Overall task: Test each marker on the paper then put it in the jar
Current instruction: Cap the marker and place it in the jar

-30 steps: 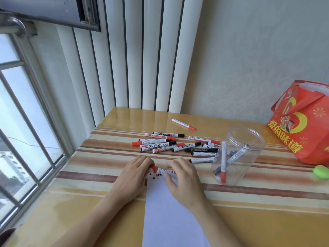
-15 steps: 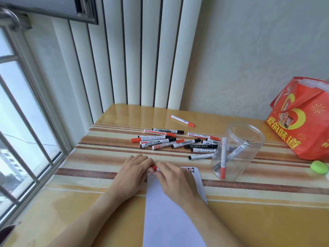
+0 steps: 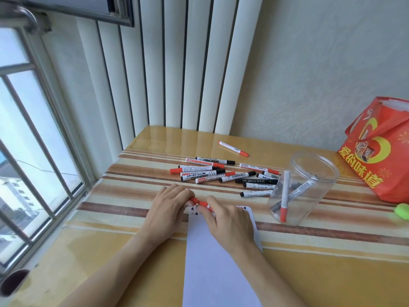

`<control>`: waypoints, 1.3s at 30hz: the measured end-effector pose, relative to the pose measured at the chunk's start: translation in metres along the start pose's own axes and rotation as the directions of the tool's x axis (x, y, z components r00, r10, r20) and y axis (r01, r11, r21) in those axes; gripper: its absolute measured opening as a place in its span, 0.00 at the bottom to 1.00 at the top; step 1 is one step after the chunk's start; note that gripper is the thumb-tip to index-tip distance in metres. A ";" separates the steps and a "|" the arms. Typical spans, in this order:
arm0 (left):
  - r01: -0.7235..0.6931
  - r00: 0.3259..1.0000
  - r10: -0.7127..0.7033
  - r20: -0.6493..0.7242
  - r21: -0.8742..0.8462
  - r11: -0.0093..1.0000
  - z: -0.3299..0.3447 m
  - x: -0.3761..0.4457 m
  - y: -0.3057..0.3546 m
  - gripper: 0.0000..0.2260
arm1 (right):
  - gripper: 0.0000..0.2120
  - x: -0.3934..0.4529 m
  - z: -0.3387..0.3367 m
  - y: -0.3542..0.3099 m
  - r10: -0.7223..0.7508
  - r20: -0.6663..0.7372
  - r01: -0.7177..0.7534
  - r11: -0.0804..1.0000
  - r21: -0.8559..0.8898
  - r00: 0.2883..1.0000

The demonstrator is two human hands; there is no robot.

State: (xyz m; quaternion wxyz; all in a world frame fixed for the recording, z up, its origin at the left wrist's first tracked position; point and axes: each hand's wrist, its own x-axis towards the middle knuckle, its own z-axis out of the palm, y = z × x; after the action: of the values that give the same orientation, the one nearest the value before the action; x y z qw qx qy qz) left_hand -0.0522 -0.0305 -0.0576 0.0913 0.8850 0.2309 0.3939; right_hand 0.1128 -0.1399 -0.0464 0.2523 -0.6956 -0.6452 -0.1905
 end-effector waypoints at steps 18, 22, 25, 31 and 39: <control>0.289 0.939 -0.313 0.145 0.165 0.943 0.022 0.000 -0.015 0.15 | 0.13 0.008 -0.017 0.017 0.316 0.578 -0.554 -0.172 0.814 0.752; 0.151 0.937 -0.153 0.314 0.032 0.988 0.015 0.000 -0.011 0.21 | 0.08 0.007 -0.013 0.012 0.366 0.507 -0.571 0.084 0.817 0.780; 0.091 0.914 -0.097 0.394 0.034 0.995 0.014 0.000 -0.012 0.25 | 0.05 0.004 -0.012 0.011 0.378 0.497 -0.585 0.162 0.795 0.781; 0.080 0.915 -0.090 0.393 0.043 0.996 0.016 0.000 -0.014 0.26 | 0.05 0.004 -0.007 0.014 0.415 0.479 -0.612 0.293 0.735 0.774; 0.094 0.915 -0.102 0.391 0.039 0.995 0.016 0.001 -0.014 0.27 | 0.10 0.006 -0.002 0.012 0.527 0.479 -0.686 0.321 0.653 0.702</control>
State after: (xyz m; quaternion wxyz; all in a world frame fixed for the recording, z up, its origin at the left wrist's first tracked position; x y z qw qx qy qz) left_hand -0.0449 -0.0170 -0.0724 0.1467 0.9340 0.2560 0.2013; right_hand 0.1251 -0.1363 -0.0424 0.5276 -0.7086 -0.3674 0.2907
